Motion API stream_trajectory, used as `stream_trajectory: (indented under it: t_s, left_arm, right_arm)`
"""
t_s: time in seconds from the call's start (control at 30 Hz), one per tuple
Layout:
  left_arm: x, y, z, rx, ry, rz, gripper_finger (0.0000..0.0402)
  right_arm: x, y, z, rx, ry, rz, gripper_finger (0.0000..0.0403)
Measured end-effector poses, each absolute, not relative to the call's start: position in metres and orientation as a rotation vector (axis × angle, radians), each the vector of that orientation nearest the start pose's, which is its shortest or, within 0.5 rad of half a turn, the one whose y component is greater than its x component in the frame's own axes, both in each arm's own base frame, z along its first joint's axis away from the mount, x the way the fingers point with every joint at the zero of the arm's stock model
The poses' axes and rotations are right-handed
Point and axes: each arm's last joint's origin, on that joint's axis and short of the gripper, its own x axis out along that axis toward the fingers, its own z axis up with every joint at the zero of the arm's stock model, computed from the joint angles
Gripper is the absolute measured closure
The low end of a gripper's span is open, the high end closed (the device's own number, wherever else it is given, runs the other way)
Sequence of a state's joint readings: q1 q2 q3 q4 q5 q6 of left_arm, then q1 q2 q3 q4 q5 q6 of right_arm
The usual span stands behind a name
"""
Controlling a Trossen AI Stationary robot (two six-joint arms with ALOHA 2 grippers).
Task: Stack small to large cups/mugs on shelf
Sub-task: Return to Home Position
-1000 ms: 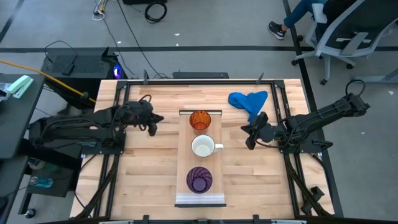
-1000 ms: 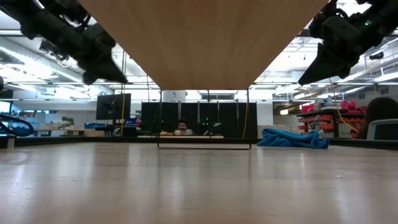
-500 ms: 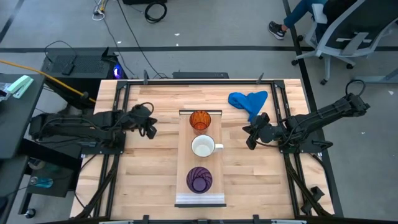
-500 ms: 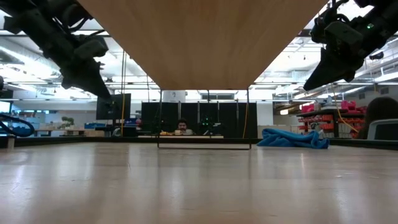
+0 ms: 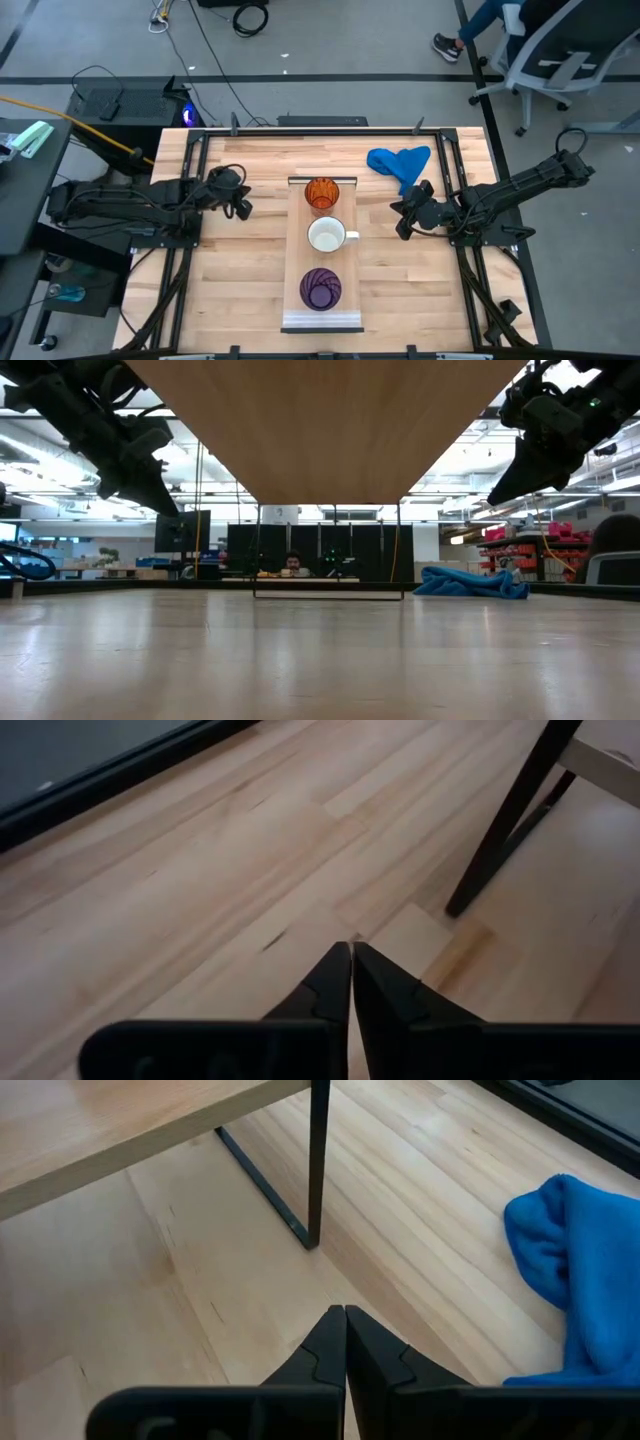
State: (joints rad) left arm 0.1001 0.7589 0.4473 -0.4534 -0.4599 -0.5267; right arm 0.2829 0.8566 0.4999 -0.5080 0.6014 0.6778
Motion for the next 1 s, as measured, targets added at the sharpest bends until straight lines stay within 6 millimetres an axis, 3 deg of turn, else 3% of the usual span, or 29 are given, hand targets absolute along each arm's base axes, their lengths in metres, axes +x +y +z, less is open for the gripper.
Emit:
stream_trajectory:
  t_s: [0.43,0.8,0.9,1.0]
  left_arm:
    - [0.146,0.028,0.203,-0.364,0.585,0.718,0.0385]
    - [0.147,0.028,0.203,-0.396,0.571,0.727,0.0377]
    - [0.146,0.028,0.203,-0.395,0.575,0.727,0.0373]
    - [0.145,0.027,0.202,-0.396,0.598,0.718,0.0371]
  right_arm:
    - [0.155,0.029,0.204,0.344,0.637,-0.538,0.0393]
    - [0.152,0.049,0.202,0.543,0.743,-0.334,0.0393]
    - [0.152,0.058,0.212,0.569,0.733,-0.278,0.0393]
    - [0.153,0.069,0.236,0.579,0.686,-0.191,0.0393]
